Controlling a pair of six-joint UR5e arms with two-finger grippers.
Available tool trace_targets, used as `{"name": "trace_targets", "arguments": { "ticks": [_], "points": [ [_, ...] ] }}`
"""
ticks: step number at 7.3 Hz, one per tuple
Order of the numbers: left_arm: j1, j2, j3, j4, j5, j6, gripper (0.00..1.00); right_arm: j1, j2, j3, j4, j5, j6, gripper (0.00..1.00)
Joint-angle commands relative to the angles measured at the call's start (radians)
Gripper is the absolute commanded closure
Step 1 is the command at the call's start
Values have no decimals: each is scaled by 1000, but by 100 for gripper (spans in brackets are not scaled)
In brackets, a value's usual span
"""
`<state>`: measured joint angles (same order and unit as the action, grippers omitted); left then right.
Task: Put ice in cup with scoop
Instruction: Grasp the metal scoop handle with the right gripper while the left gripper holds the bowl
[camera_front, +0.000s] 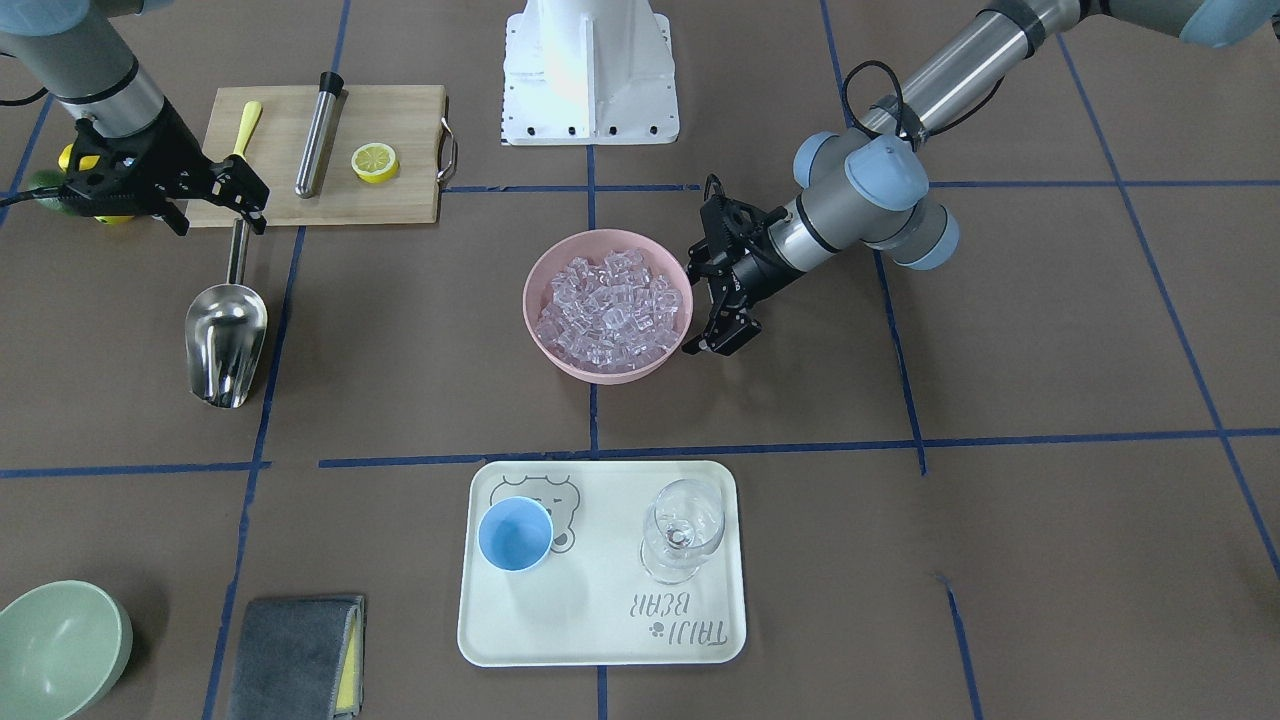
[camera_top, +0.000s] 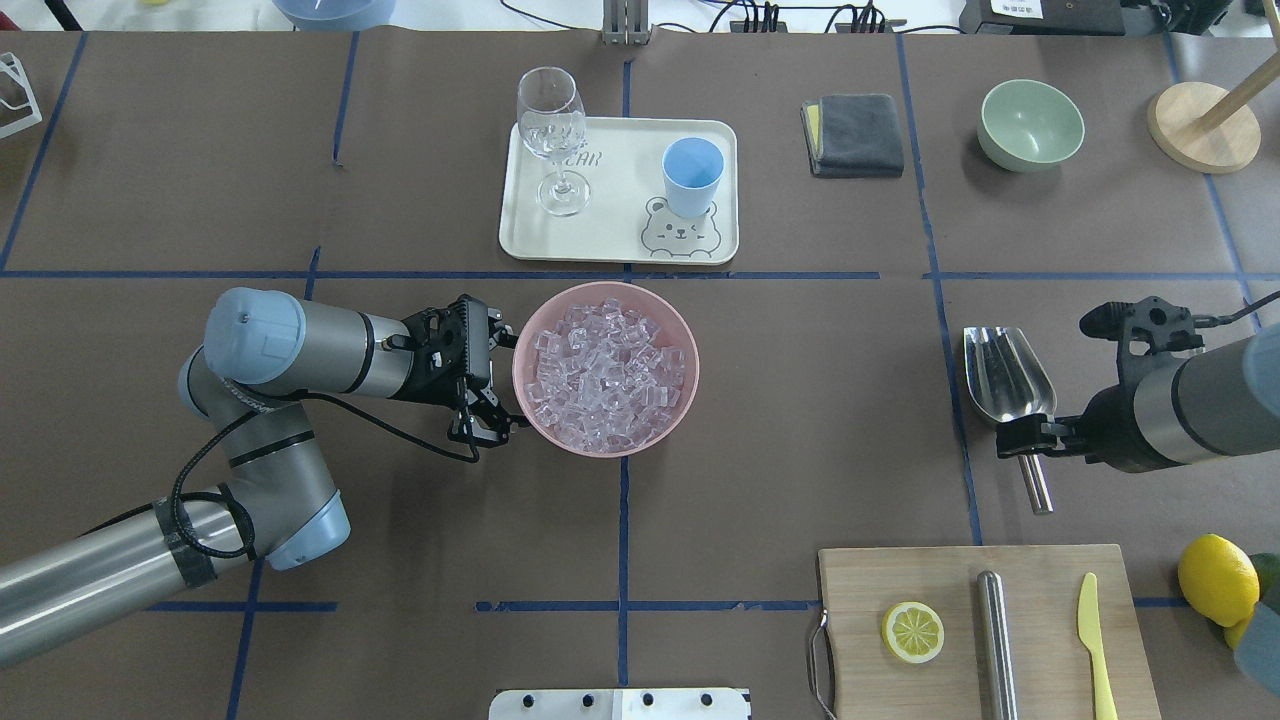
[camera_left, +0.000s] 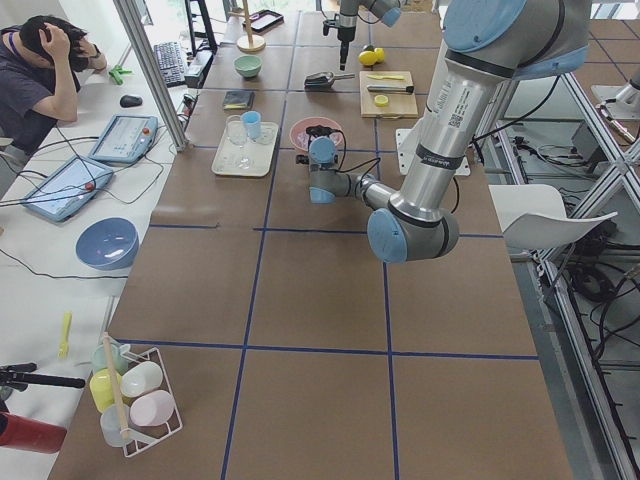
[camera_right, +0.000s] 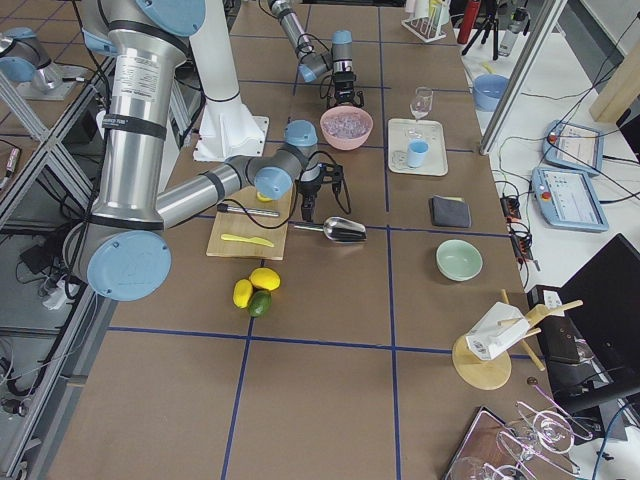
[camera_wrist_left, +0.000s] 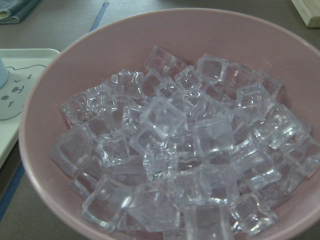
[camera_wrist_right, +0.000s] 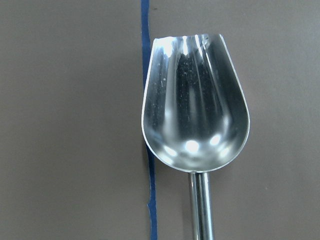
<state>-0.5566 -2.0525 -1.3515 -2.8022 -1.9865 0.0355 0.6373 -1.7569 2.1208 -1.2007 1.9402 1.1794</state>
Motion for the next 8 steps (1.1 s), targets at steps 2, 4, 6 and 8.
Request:
{"name": "trace_targets", "arguments": {
  "ticks": [2,4,6,8],
  "points": [
    [0,3,0,-2,2,0,0,-56,-12,-56,6,-27,14,11],
    [0,5,0,-5,2,0,0,-80,-4,-76,6,-27,12,18],
    [0,3,0,-5,2,0,0,-94,-1,-87,6,-27,5,58],
    [0,3,0,-5,2,0,0,-91,-4,-88,4,-35,-27,100]
  ]
}}
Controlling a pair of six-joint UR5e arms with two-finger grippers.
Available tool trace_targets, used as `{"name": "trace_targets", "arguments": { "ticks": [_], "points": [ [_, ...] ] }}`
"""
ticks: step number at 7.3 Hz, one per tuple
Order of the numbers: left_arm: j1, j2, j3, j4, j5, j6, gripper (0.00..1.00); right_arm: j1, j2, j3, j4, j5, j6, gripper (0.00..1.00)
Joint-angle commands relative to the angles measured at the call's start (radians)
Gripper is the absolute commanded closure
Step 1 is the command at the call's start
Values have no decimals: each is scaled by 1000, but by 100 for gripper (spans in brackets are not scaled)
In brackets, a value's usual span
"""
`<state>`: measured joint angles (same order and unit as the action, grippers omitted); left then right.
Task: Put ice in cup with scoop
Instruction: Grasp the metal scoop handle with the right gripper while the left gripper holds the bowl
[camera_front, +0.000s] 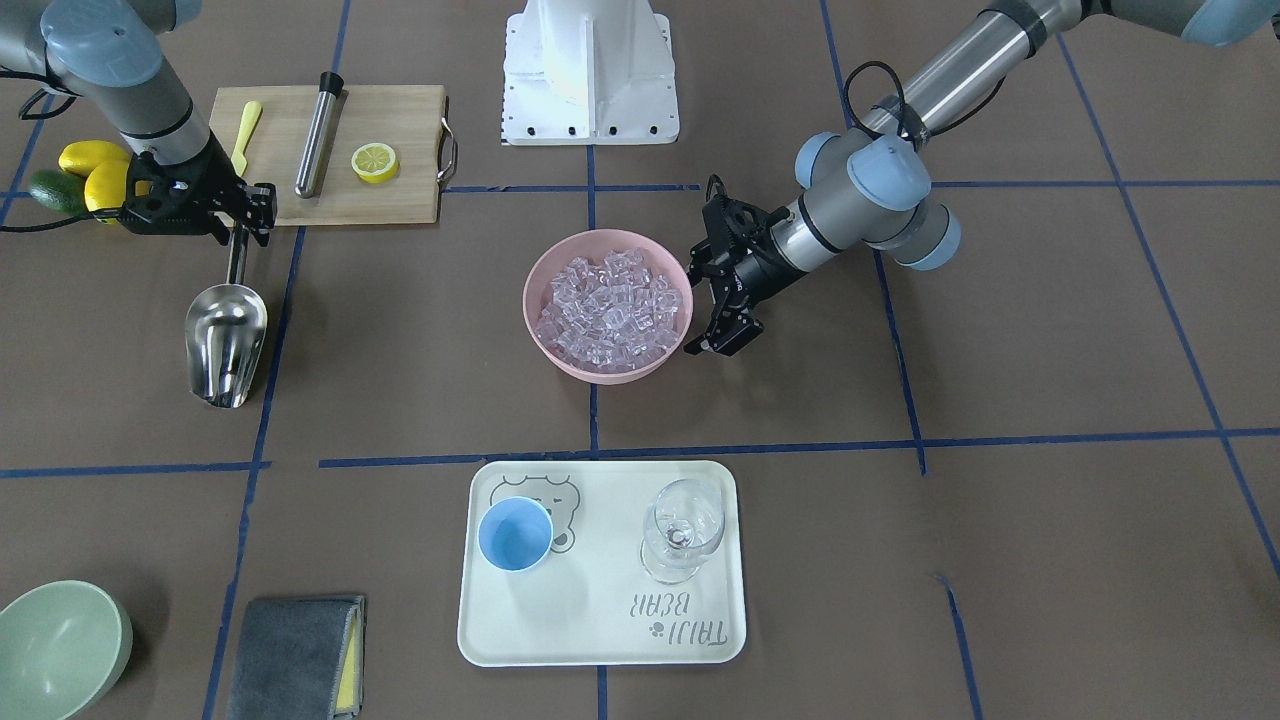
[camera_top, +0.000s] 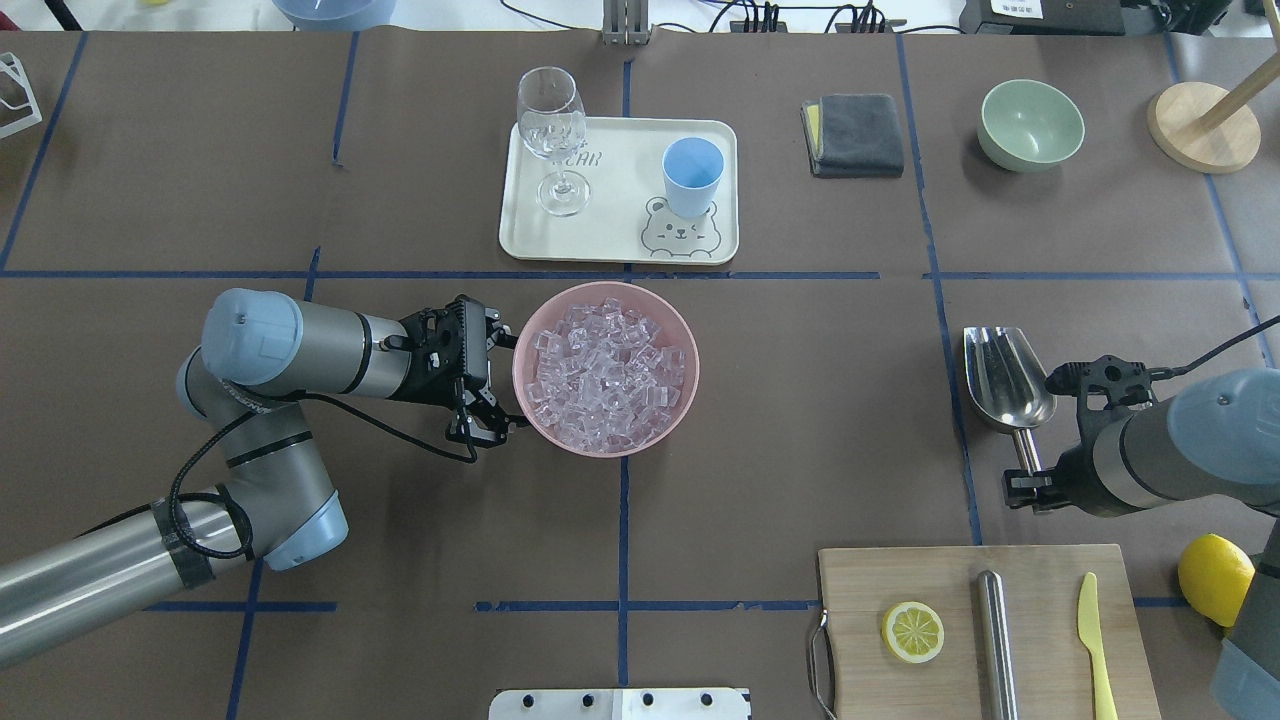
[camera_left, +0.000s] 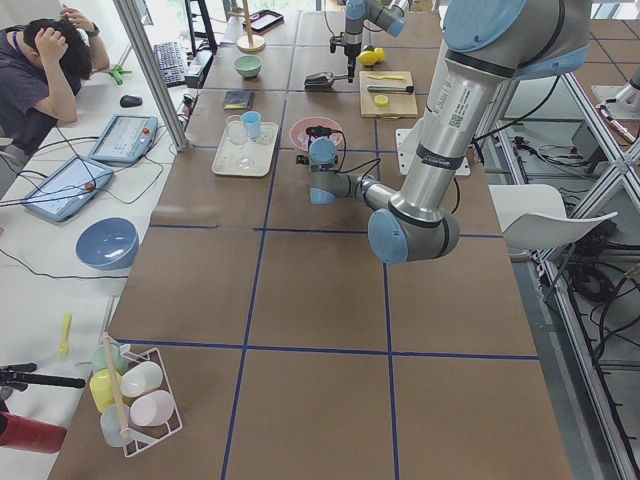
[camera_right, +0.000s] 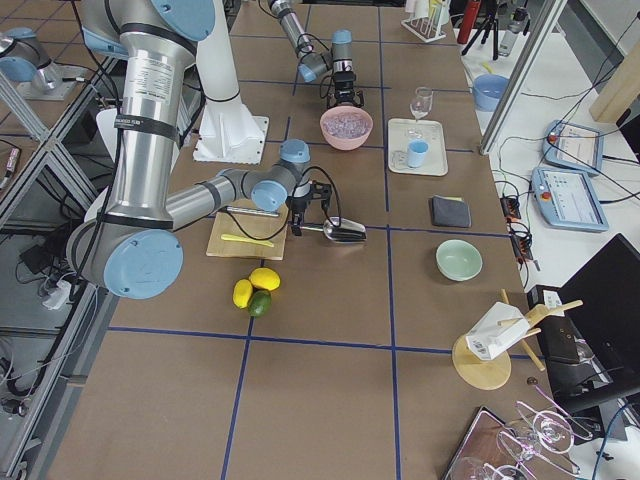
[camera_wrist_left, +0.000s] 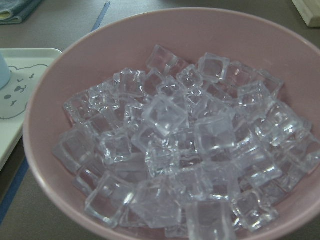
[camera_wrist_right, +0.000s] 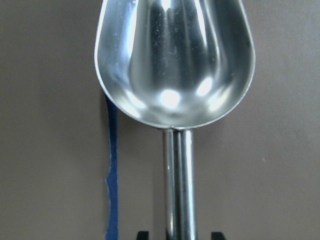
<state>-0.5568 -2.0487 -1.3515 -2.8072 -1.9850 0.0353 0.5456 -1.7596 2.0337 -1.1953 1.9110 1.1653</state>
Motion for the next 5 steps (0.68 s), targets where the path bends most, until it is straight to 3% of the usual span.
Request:
{"name": "trace_targets", "arguments": {
  "ticks": [1,3,5],
  "points": [
    [0,-1,-2,0,0,0,0,4,-1,0,-1,3,-15,100],
    [-2,1,-2,-2,0,0,0,7,-3,14,-6,5,-57,100],
    [-2,1,-2,-2,0,0,0,55,-3,55,-9,-13,-430,100]
  ]
}}
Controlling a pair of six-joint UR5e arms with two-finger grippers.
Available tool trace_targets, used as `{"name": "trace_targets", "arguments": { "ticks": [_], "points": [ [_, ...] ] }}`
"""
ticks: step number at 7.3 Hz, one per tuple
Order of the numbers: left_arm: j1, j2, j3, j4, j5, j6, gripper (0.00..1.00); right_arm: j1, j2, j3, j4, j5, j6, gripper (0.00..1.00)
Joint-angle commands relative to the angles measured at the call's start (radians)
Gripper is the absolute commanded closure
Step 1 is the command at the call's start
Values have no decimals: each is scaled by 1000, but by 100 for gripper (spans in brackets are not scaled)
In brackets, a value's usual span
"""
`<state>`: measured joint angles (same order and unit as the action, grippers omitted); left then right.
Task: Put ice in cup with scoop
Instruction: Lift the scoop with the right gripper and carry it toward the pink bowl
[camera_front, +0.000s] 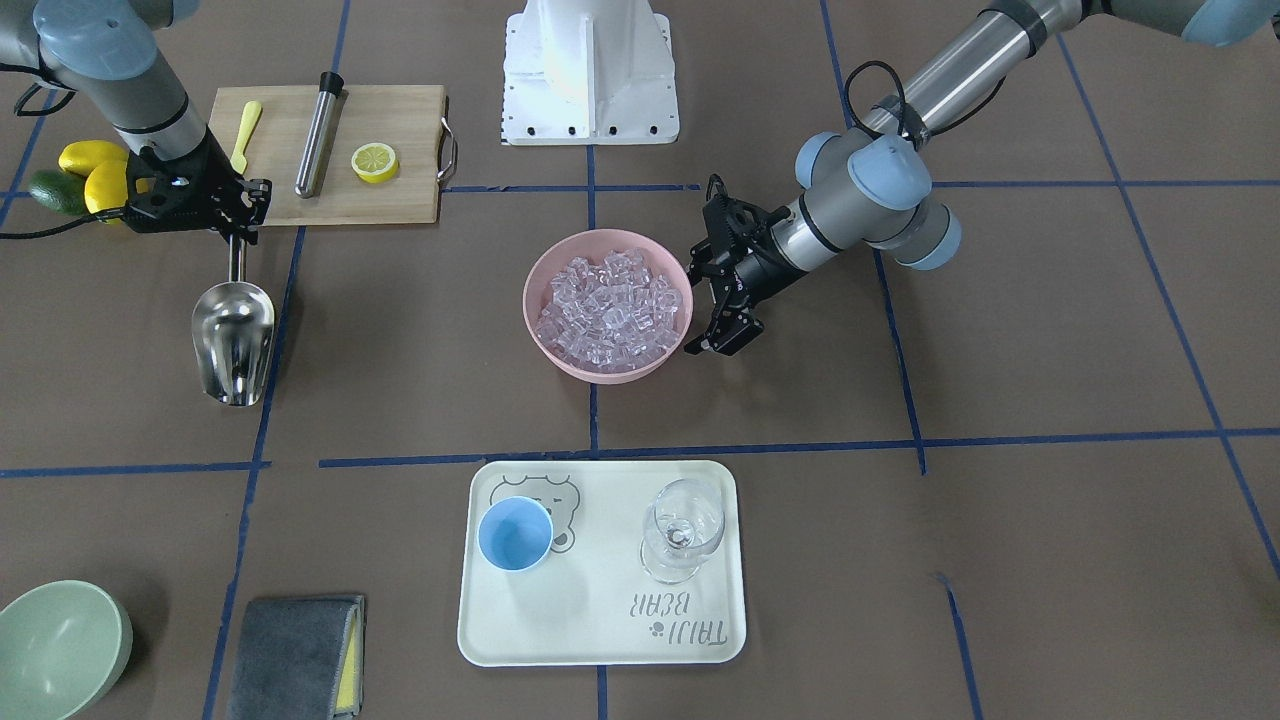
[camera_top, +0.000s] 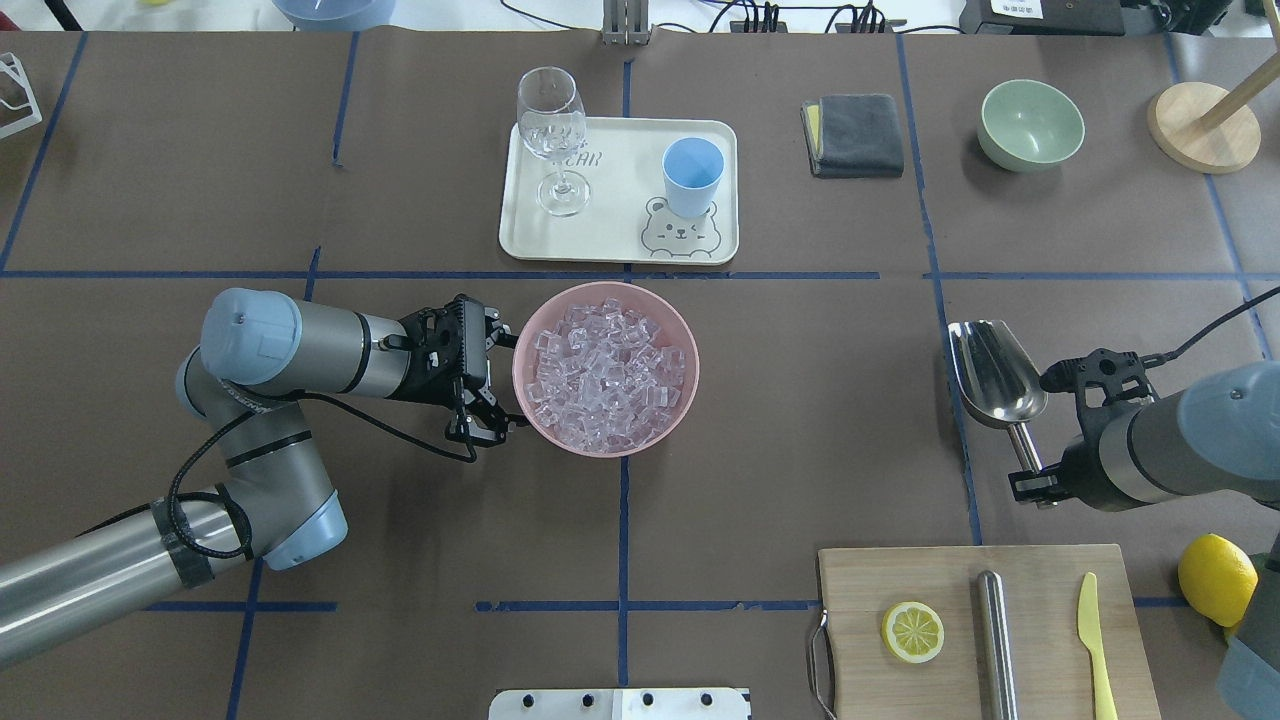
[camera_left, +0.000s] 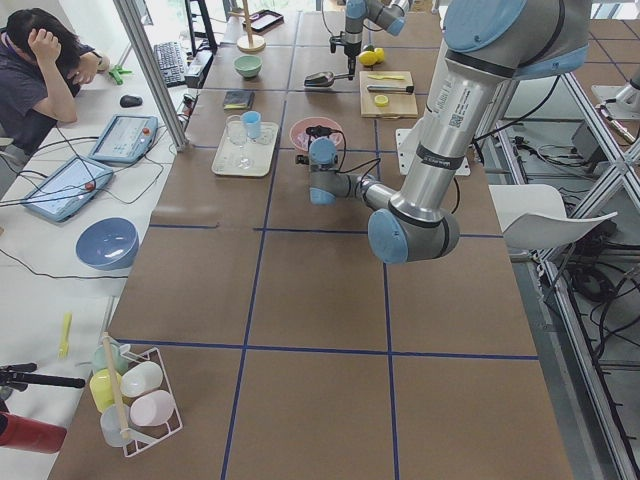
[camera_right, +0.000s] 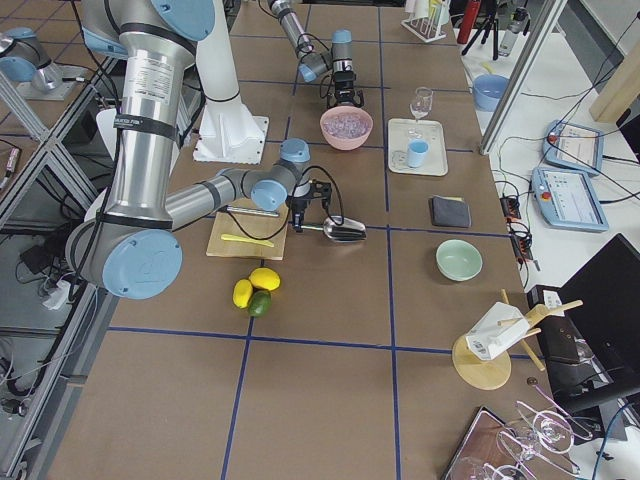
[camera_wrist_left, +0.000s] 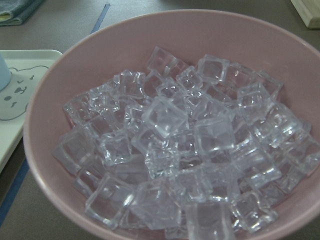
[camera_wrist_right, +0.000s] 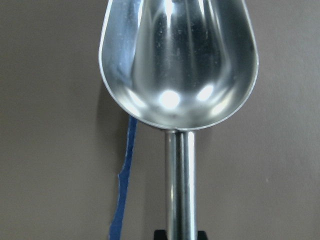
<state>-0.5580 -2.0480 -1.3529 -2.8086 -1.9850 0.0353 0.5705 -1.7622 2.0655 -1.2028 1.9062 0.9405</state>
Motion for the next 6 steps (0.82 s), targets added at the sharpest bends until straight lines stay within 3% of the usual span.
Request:
{"name": "trace_targets", "arguments": {
  "ticks": [1,3,4,6],
  "points": [
    [0,0,0,-3,0,0,0,58,0,27,-1,-9,-400,100],
    [0,5,0,-15,0,-2,0,89,27,27,-32,10,-696,100],
    [0,5,0,-15,0,-2,0,113,65,39,-108,29,-820,100],
    [0,5,0,-15,0,-5,0,178,241,123,-461,91,-943,100]
  ]
}}
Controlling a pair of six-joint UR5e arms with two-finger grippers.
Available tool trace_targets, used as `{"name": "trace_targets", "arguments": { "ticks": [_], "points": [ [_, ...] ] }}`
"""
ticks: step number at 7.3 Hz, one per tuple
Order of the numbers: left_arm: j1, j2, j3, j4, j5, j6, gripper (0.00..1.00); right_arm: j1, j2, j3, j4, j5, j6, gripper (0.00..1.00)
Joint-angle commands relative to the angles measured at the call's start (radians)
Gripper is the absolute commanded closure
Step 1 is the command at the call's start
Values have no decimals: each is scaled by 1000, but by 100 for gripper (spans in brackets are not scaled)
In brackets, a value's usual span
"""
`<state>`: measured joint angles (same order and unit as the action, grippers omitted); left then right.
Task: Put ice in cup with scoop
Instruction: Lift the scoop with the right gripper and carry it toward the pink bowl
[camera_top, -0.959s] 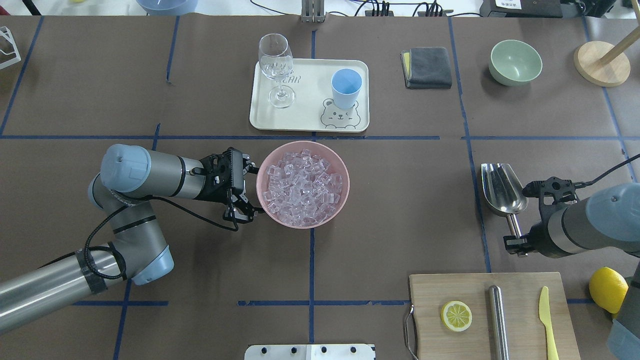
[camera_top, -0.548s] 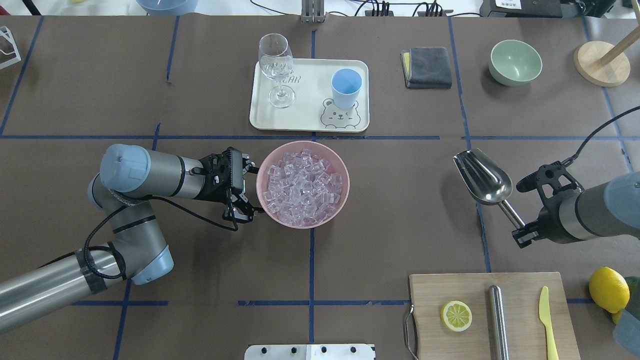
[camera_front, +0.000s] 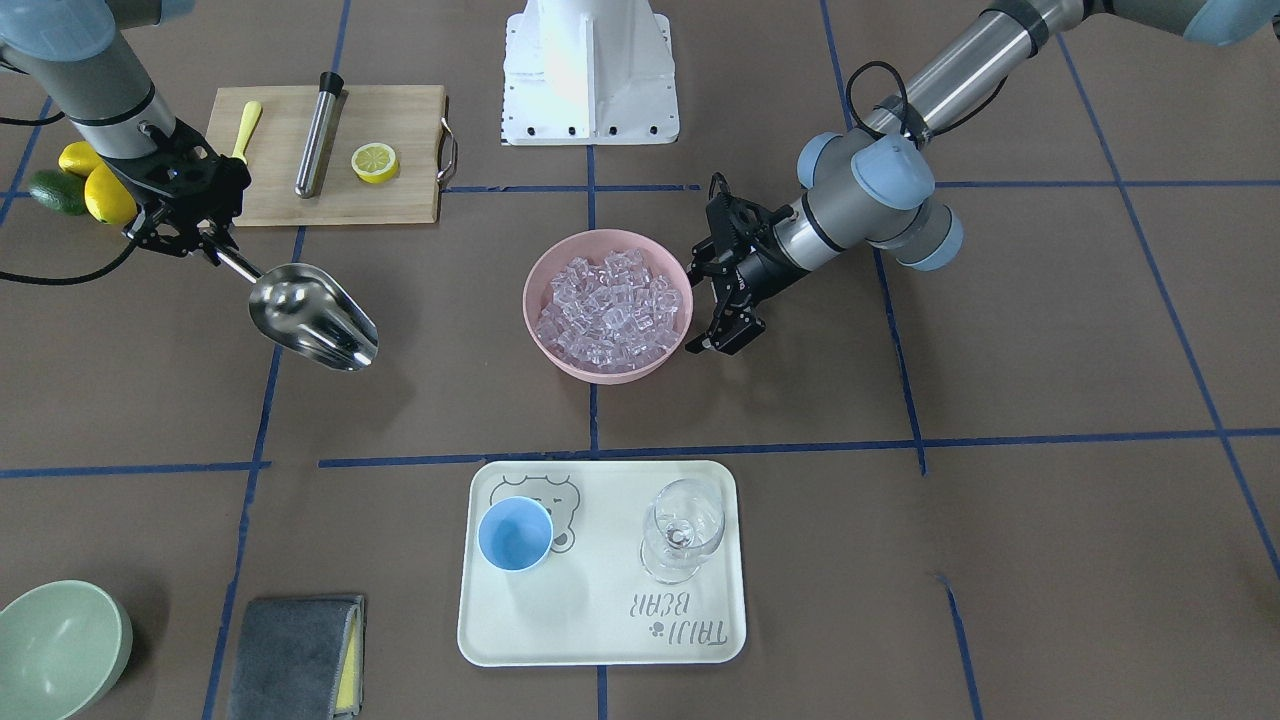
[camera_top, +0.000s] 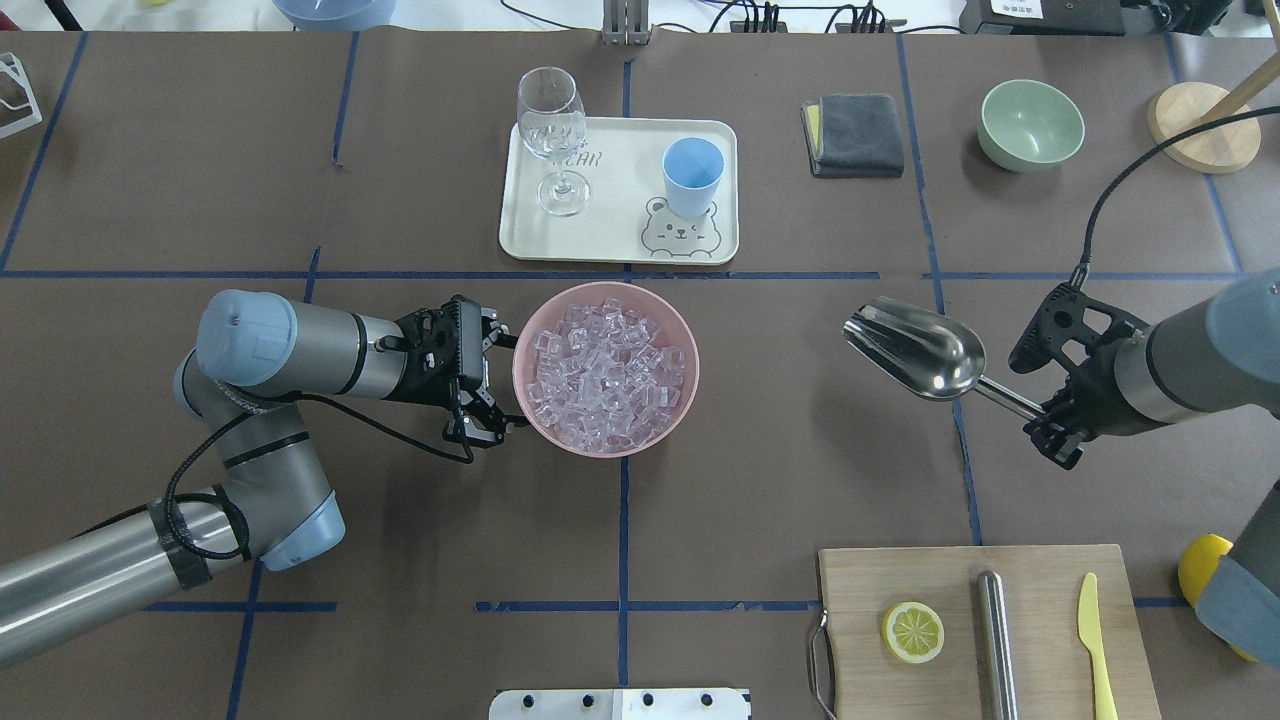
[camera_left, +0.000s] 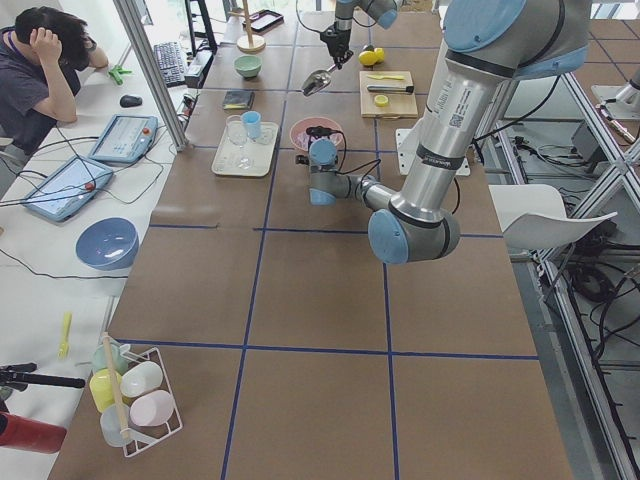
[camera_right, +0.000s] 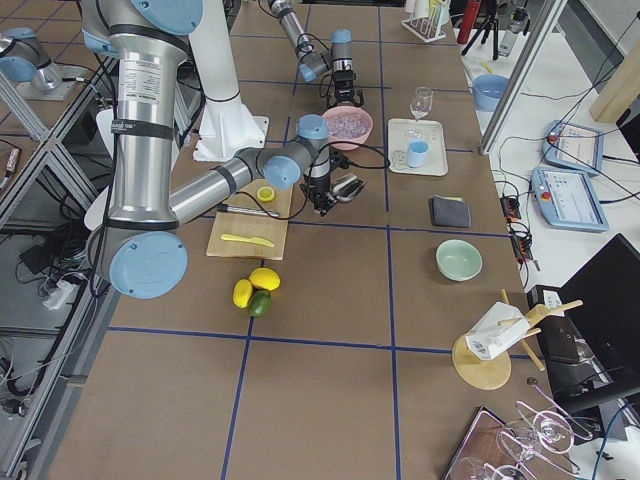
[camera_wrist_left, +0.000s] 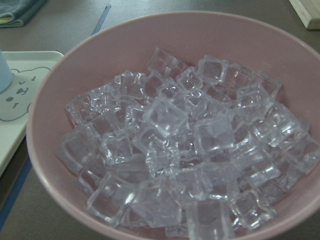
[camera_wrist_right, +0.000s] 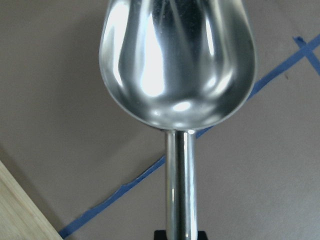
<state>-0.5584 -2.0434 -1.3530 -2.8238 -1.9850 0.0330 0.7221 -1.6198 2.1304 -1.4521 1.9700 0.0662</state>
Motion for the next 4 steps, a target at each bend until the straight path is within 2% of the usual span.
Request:
{"name": "trace_targets", "arguments": {
  "ticks": [1,2,4],
  "points": [
    [0,-1,0,0,0,-4,0,17,185,136,-426,14,-69,100],
    [2,-1,0,-3,0,-4,0,-1,287,185,-634,6,-69,100],
    [0,0,0,-5,0,-4,0,-58,612,168,-1043,-22,-74,100]
  ]
}}
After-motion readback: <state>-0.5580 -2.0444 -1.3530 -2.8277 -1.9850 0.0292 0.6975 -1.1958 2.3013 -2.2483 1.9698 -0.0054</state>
